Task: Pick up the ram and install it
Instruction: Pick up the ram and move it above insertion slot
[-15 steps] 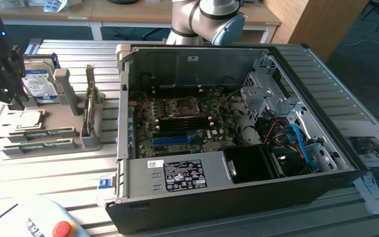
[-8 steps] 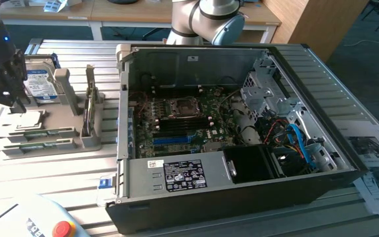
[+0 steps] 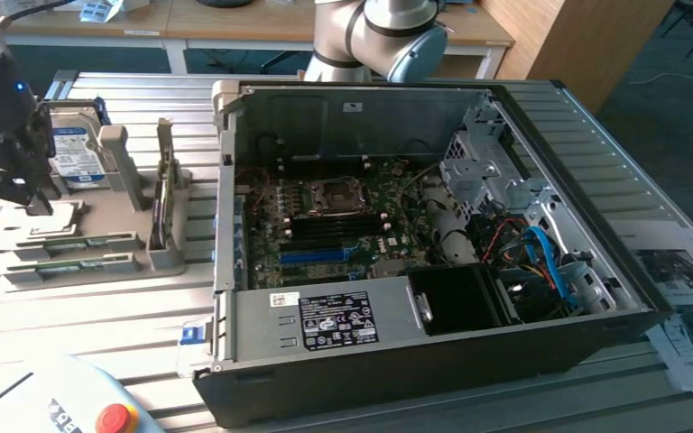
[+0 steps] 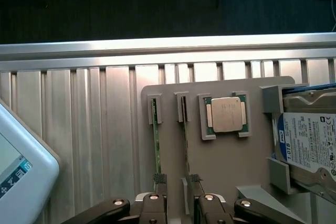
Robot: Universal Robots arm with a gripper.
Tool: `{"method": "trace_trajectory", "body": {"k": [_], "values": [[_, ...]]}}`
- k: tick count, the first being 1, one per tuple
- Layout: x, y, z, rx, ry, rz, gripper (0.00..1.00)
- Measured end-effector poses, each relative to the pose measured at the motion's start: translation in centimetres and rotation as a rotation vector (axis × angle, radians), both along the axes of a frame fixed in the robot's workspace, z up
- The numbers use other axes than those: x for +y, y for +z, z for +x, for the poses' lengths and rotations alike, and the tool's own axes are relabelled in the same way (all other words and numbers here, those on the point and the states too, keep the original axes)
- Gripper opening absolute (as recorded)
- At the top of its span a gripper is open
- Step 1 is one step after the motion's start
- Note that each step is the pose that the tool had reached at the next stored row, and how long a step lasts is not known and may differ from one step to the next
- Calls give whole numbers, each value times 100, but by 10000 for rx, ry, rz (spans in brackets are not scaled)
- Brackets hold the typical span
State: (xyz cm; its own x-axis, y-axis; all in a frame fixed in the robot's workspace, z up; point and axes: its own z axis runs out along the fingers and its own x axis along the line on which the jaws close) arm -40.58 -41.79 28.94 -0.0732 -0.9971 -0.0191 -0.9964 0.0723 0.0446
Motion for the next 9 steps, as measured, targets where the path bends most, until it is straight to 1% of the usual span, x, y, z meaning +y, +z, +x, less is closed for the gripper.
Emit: {"method": "trace_trajectory", "body": {"k": [9], "values": [[-5,-163,-3,0,0,0,30]]}}
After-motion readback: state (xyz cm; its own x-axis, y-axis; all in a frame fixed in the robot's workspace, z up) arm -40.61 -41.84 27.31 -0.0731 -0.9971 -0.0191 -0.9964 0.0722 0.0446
